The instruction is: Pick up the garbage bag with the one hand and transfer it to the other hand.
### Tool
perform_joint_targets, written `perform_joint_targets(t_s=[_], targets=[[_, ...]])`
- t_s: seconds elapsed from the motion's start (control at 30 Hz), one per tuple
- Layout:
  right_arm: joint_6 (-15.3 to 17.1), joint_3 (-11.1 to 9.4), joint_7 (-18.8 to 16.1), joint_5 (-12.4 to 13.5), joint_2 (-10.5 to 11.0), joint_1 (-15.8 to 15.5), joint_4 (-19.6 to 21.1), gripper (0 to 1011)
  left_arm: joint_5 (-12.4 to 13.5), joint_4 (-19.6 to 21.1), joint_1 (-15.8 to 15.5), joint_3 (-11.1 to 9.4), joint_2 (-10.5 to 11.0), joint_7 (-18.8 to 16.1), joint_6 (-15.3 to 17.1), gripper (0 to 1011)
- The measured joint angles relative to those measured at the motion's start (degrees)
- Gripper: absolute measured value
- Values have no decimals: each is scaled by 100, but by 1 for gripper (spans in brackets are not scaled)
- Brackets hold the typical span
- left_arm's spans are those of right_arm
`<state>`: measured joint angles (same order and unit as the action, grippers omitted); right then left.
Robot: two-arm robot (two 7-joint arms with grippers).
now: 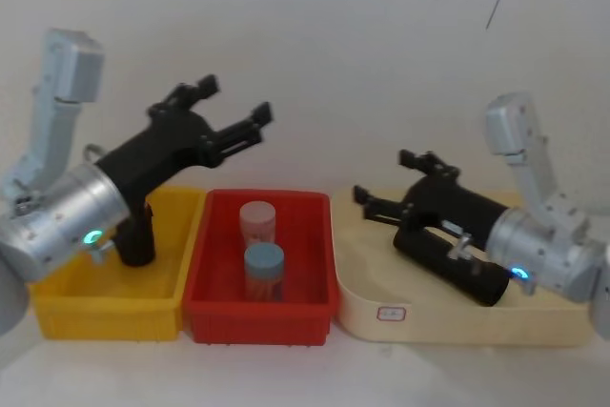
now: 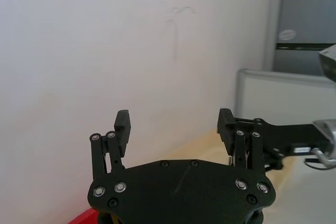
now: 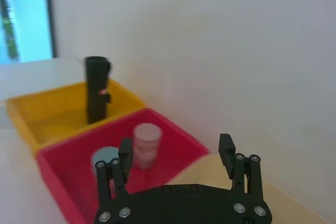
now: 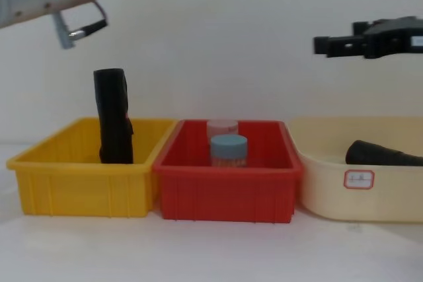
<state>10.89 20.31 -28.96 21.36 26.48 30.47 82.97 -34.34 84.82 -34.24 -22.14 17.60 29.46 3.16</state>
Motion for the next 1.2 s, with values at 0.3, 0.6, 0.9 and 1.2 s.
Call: perform_joint_targets(t_s=[0.3, 0.6, 0.9, 1.2], targets=[[-96, 423, -396, 23, -291, 320, -403, 1001, 37, 329, 256, 244, 334, -334, 64, 1001], [-120, 725, -613, 13, -459, 527, -724, 1001, 56, 481, 370, 350, 484, -490, 90, 1002], [-97, 980, -738, -74, -535, 711, -1043, 1001, 64, 561, 432, 410, 565, -570, 106, 1002], [-91, 1301, -878, -280, -633, 1005, -1550, 1001, 69, 599, 462, 438, 604, -610, 111, 1002]])
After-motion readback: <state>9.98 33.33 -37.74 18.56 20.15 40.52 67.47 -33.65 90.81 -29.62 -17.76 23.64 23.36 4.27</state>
